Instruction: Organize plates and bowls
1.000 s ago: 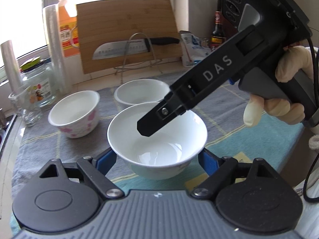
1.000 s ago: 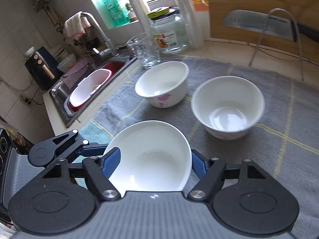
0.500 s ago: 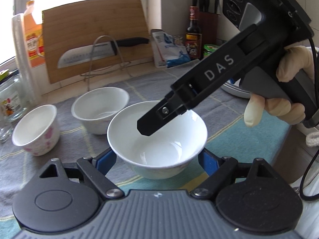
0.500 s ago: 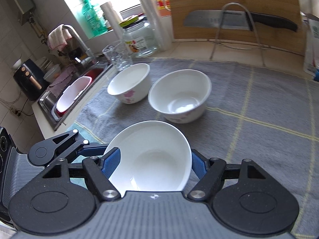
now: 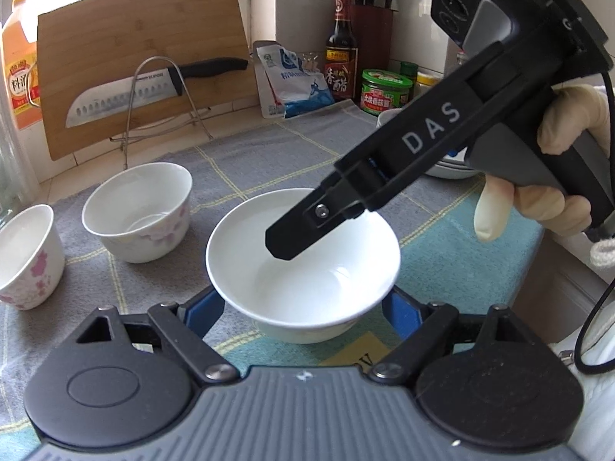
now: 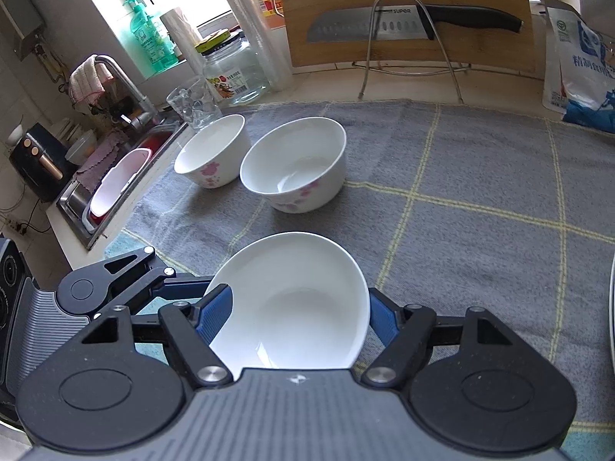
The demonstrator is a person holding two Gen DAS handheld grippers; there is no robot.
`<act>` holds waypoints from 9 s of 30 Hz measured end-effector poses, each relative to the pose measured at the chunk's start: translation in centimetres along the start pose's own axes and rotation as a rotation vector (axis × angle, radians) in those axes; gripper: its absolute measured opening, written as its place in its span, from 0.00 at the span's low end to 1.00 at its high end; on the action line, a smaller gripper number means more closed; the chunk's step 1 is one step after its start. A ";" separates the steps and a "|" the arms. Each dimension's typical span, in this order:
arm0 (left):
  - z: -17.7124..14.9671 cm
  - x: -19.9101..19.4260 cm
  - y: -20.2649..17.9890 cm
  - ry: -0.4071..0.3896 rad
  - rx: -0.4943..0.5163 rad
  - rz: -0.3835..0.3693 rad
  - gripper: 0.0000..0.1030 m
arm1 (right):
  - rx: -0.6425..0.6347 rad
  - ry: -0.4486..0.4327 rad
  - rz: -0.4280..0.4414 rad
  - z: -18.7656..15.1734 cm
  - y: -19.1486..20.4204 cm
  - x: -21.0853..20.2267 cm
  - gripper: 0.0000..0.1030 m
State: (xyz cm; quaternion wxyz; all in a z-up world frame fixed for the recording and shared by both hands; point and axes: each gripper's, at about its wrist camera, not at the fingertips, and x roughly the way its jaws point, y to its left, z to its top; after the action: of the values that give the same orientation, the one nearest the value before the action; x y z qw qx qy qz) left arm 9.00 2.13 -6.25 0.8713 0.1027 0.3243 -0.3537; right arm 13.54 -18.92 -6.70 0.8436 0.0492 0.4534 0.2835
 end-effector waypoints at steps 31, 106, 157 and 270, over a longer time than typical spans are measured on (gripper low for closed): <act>-0.5 -1.1 0.4 0.003 -0.029 -0.055 0.93 | -0.037 -0.033 -0.016 0.3 0.4 -0.3 1.00; 8.5 7.9 16.3 0.185 -0.078 0.019 0.60 | -0.526 0.003 -0.088 7.4 2.6 9.7 0.82; 9.5 0.2 6.8 0.096 0.074 0.000 0.60 | -0.491 -0.068 -0.113 2.6 4.2 -0.2 0.81; 2.6 -4.3 9.0 -0.056 -0.219 0.189 0.96 | -0.399 -0.021 -0.058 0.5 5.5 -2.6 1.00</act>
State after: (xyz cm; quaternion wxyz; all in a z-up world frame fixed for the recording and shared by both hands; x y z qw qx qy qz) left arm 14.11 9.93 -1.98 0.9155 0.0274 0.3252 -0.2353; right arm 10.41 -15.62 -2.66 0.8493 -0.1289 0.3806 0.3425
